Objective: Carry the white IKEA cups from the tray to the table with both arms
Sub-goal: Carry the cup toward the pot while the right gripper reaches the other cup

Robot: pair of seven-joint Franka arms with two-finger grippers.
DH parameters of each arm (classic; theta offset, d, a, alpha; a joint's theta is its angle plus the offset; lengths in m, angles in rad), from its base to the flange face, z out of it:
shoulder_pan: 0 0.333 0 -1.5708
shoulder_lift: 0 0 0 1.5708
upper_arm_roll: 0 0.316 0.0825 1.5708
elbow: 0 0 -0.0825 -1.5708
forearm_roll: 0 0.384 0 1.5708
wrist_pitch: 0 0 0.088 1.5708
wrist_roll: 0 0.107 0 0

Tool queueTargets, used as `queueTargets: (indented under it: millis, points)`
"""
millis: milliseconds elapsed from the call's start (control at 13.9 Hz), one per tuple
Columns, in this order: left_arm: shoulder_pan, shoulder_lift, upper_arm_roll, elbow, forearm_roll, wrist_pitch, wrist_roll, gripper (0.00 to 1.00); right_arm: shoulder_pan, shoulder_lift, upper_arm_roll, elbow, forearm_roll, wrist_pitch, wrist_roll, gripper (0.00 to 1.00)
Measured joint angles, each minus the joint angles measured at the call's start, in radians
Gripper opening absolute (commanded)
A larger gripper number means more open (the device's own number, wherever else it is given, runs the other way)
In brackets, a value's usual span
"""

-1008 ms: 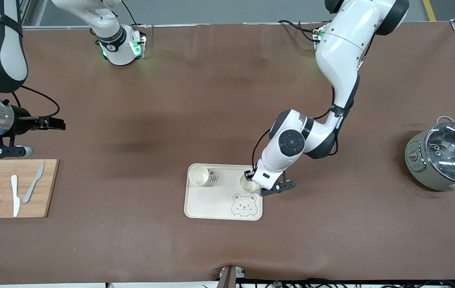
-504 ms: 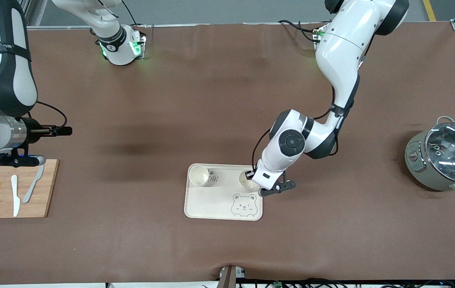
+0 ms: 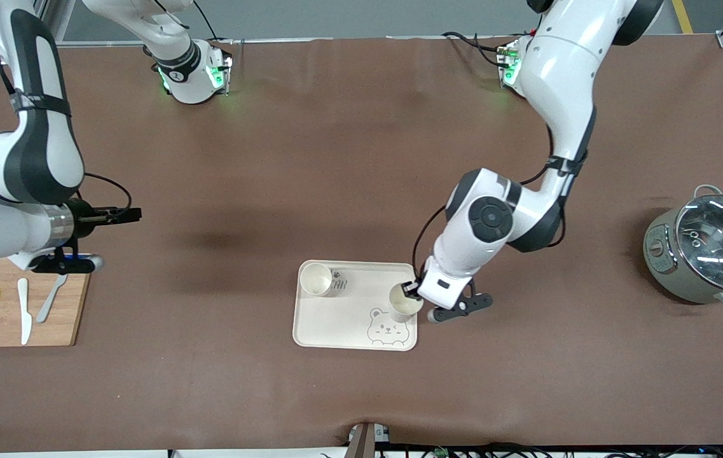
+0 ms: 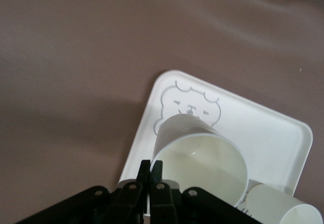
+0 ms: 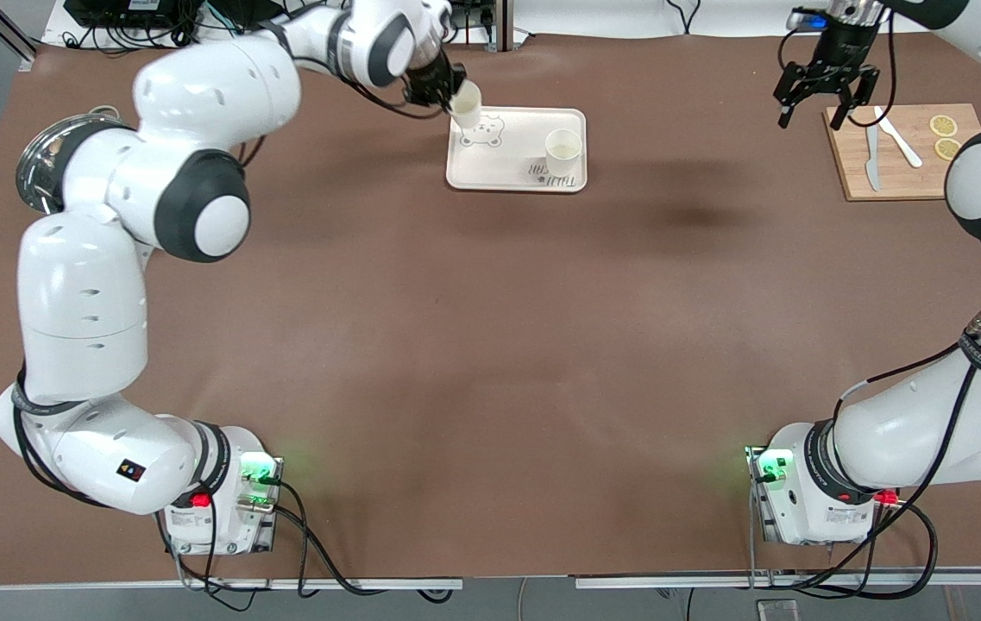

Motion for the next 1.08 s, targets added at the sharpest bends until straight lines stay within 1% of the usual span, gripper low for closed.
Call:
queueTargets:
  millis: [216,432,648,792,1080]
  points:
    - [0.046,-0.065,0.001,-0.001,0.024,-0.076,0.001,0.00,0.013,0.058,0.000,0.000,0.006,0.034,0.000,1.00]
    - [0.089,-0.111,0.003,-0.003,0.027,-0.124,0.002,0.00,0.035,0.083,0.001,0.001,0.027,0.095,0.000,1.00]
    - [0.133,-0.137,0.004,-0.007,0.028,-0.162,0.017,0.00,0.067,0.108,0.002,0.001,0.139,0.141,0.013,1.00]
    - [0.156,-0.141,0.005,-0.007,0.033,-0.200,0.044,0.00,0.091,0.131,0.002,0.001,0.185,0.171,0.076,1.00]
    - [0.197,-0.151,0.005,-0.011,0.083,-0.297,0.124,0.00,0.190,0.163,0.006,0.001,0.201,0.270,0.271,1.00]
